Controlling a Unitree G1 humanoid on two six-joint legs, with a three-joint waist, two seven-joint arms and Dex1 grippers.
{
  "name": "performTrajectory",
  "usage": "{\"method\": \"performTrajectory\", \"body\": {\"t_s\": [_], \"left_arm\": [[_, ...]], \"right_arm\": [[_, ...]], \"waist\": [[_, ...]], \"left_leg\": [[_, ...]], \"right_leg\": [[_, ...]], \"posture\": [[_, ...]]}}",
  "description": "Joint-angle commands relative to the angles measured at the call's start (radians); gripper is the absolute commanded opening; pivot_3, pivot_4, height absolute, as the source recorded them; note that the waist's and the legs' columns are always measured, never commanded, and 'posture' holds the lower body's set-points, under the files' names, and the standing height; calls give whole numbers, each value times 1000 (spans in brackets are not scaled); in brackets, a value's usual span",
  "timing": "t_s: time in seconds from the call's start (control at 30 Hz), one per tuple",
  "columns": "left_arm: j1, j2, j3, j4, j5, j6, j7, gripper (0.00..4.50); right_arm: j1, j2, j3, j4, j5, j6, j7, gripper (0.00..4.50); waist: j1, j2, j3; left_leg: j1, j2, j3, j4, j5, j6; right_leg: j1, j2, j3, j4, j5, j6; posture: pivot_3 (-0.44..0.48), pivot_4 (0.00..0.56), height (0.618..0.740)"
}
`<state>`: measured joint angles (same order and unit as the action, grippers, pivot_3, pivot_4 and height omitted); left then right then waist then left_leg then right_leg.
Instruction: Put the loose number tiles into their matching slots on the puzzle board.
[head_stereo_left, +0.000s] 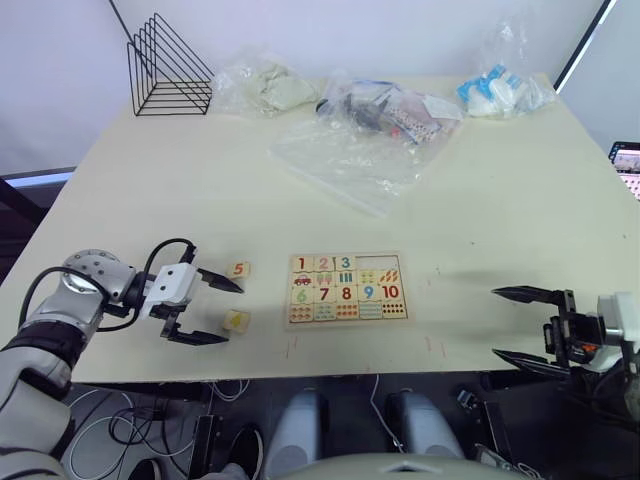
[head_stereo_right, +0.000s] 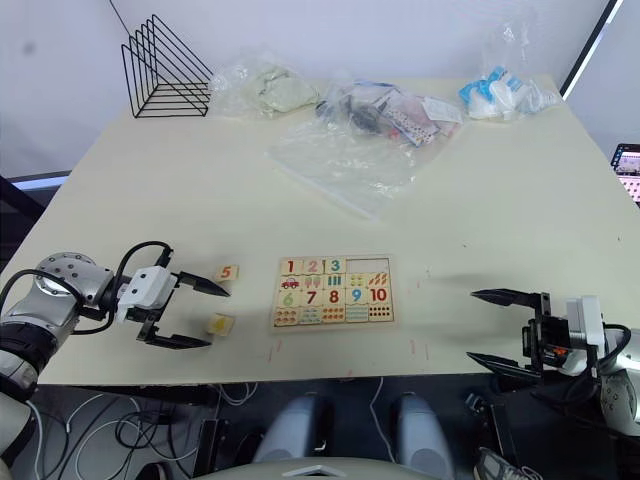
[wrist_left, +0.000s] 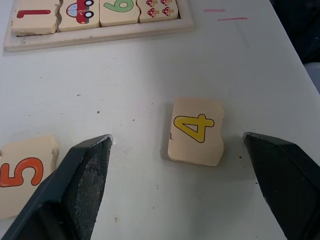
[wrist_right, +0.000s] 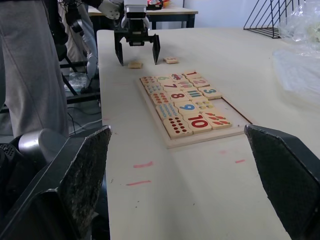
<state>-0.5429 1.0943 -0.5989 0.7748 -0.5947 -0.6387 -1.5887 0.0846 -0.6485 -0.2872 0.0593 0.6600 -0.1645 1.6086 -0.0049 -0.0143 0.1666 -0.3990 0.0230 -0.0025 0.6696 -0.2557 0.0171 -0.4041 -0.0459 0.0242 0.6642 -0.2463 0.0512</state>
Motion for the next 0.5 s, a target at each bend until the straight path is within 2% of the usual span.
{"method": "performTrajectory", "body": {"t_s": [0.03,0.07,0.1,0.13,0.3,0.33,0.5], "left_arm": [[-8,4,-11,11,-10,6,-26,4500],[-9,6,-15,9,-9,3,-26,4500],[-9,7,-18,6,-11,4,-26,3945],[-8,7,-19,3,-14,6,-26,3757],[3,6,-23,-1,-16,-9,-26,1146],[8,9,-25,-5,-20,-10,-26,914],[36,17,-14,-32,-42,-14,-26,918]], "right_arm": [[-12,-10,-8,-6,11,-7,6,4471],[-13,-9,-9,-6,9,-8,5,4471],[-14,-8,-10,-7,9,-8,4,4500],[-14,-8,-10,-7,8,-8,3,4500],[-13,-6,-11,-9,7,-9,1,4500],[-13,-6,-11,-10,7,-9,0,4500],[-14,-10,-13,-5,6,-7,1,4500]], "waist": [[0,0,0],[0,0,0],[0,0,0],[0,0,0],[-1,0,0],[-1,0,0],[-1,0,0]], "left_leg": [[0,0,0,0,0,0],[0,0,0,0,0,0],[0,0,0,0,0,0],[0,0,0,0,0,0],[0,0,0,0,0,0],[0,0,0,0,0,0],[0,0,0,0,0,0]], "right_leg": [[0,0,0,0,0,0],[0,0,0,0,0,0],[0,0,0,0,0,0],[0,0,0,0,0,0],[0,0,0,0,0,0],[0,0,0,0,0,0],[0,0,0,0,0,0]], "posture": [[0,150,740],[0,150,740],[0,150,740],[0,150,740],[0,150,740],[0,150,740],[0,150,740]]}}
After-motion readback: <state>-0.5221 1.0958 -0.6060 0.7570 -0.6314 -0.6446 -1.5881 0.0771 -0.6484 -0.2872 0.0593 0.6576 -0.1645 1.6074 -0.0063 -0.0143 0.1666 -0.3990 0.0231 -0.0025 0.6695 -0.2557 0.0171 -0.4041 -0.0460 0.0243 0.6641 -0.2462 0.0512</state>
